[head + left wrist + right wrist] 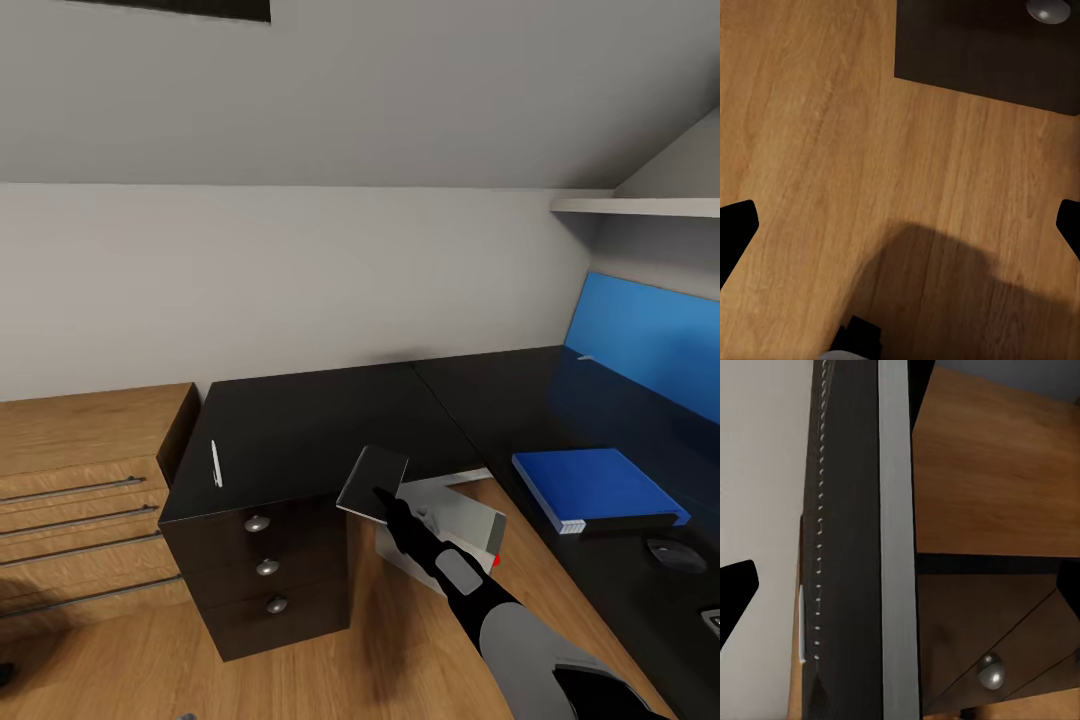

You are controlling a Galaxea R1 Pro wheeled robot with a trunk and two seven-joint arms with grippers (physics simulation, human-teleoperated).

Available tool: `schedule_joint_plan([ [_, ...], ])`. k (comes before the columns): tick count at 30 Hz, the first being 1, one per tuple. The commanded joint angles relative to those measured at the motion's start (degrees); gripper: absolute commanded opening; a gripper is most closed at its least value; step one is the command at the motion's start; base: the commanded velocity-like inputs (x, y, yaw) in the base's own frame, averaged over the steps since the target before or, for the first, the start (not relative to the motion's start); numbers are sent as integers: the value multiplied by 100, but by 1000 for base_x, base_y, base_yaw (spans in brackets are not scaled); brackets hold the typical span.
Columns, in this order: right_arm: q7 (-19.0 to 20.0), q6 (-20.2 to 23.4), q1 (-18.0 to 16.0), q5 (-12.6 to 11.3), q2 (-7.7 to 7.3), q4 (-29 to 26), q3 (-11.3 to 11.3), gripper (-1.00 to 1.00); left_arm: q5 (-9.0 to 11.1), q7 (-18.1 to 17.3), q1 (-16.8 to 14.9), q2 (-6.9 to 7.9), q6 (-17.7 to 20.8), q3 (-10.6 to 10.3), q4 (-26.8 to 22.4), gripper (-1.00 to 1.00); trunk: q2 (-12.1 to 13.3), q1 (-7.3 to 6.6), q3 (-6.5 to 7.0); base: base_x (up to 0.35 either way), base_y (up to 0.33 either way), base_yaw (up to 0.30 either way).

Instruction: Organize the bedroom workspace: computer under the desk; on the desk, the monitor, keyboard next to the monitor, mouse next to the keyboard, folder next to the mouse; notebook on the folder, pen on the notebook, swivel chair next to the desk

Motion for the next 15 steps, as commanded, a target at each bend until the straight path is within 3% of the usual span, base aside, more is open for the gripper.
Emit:
schedule_joint_plan([
  [1, 12, 55, -3, -24, 4, -2, -47, 100, 55, 32, 1, 2, 22, -4, -14, 100, -3, 0, -4, 0, 0, 0],
  [15, 12, 51, -3, -24, 4, 93, -37, 100, 55, 32, 2, 2, 22, -3, -12, 100, -3, 0, -4, 0, 0, 0],
])
